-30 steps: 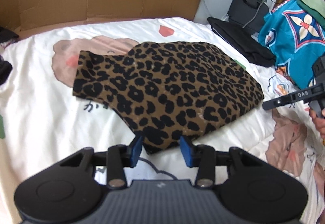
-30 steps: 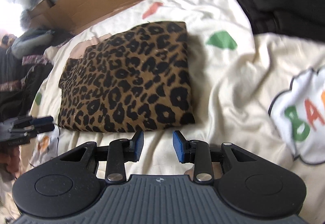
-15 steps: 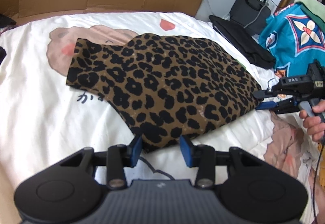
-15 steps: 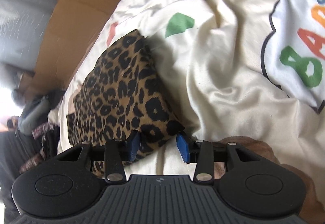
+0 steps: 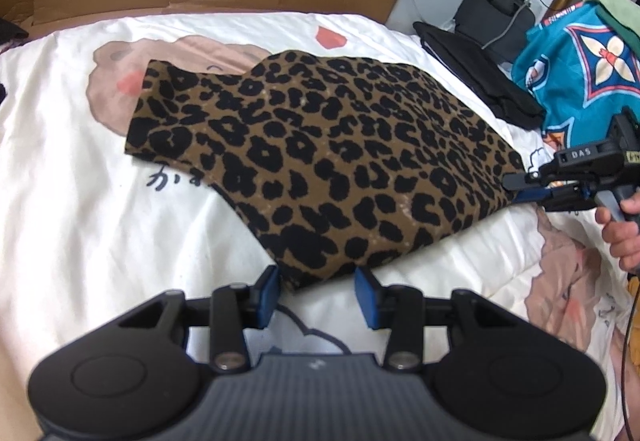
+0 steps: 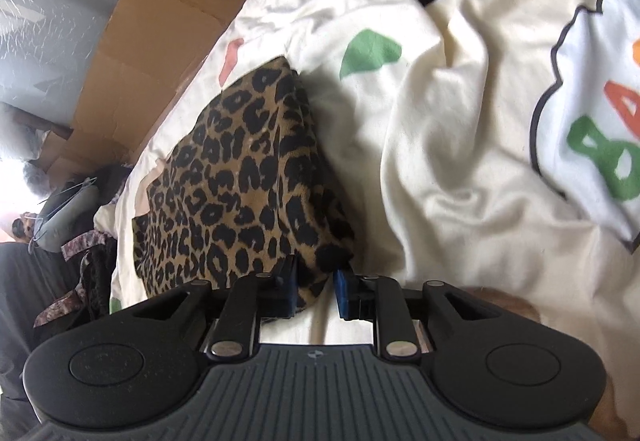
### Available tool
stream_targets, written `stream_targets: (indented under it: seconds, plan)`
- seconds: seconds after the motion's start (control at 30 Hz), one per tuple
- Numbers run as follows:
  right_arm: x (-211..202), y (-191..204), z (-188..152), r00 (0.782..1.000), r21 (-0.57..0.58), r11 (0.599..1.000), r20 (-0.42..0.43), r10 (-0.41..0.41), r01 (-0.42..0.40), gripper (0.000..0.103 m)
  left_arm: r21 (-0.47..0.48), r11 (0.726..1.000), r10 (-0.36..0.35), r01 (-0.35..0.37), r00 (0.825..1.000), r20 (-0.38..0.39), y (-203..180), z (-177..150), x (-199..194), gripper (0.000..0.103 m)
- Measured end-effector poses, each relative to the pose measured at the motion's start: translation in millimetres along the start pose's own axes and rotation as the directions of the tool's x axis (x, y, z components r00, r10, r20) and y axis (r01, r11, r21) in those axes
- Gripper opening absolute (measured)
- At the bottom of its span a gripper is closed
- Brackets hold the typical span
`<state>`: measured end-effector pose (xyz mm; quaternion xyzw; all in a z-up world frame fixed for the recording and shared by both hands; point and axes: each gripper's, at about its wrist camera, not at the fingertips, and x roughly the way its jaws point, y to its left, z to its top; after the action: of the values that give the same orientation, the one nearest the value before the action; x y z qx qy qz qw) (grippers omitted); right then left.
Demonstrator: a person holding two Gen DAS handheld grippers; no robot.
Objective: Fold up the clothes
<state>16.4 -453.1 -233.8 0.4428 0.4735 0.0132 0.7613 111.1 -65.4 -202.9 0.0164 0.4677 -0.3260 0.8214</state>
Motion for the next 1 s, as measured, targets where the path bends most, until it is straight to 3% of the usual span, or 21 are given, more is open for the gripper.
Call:
stream_targets:
  seconds: [0.03,0.2,0.27,0.3,0.4,0.63,0.77,0.83,0.9,1.0]
  plan:
    - [1,1,-1,1.000,-0.001,1.000,-0.002,0.002,-0.002,0.037,0.002,1.000,-0.001,0.001,1.000,0.001,0,0,1,0.044]
    - [3,5,-5,1.000,-0.006,1.000,-0.012,0.013,-0.013,0.039,-0.029,0.999,-0.028,0.029,0.999,0.015,4,0,6,0.045]
    - [4,5,-5,1.000,-0.006,1.000,-0.015,0.017,-0.017,0.037,-0.055,0.998,-0.043,0.044,0.999,0.019,7,2,7,0.044]
    - [4,4,-4,1.000,-0.004,1.000,-0.016,0.018,-0.019,0.025,-0.066,0.997,-0.048,0.049,0.999,0.020,9,2,7,0.037]
    - [4,1,0,1.000,0.000,1.000,-0.019,0.024,-0.024,0.020,-0.103,0.992,-0.075,0.077,0.997,0.025,17,4,5,0.027]
    - [4,-6,8,0.999,0.009,0.999,-0.024,0.036,-0.036,0.025,-0.242,0.959,-0.139,0.144,0.990,0.038,32,2,9,0.026]
    - [4,-10,12,0.999,0.014,0.999,-0.027,0.043,-0.043,0.027,-0.317,0.928,-0.188,0.198,0.980,0.063,40,1,12,0.029]
    - [4,-12,15,0.998,0.017,0.999,-0.029,0.047,-0.047,0.026,-0.336,0.917,-0.202,0.216,0.976,0.078,44,-1,12,0.011]
    - [4,-14,17,0.998,0.019,0.999,-0.030,0.051,-0.050,0.019,-0.349,0.908,-0.214,0.232,0.973,0.088,48,-2,11,0.009]
    - [3,-15,20,0.998,0.015,0.998,-0.031,0.057,-0.056,0.012,-0.322,0.918,-0.212,0.230,0.973,0.091,42,2,5,0.007]
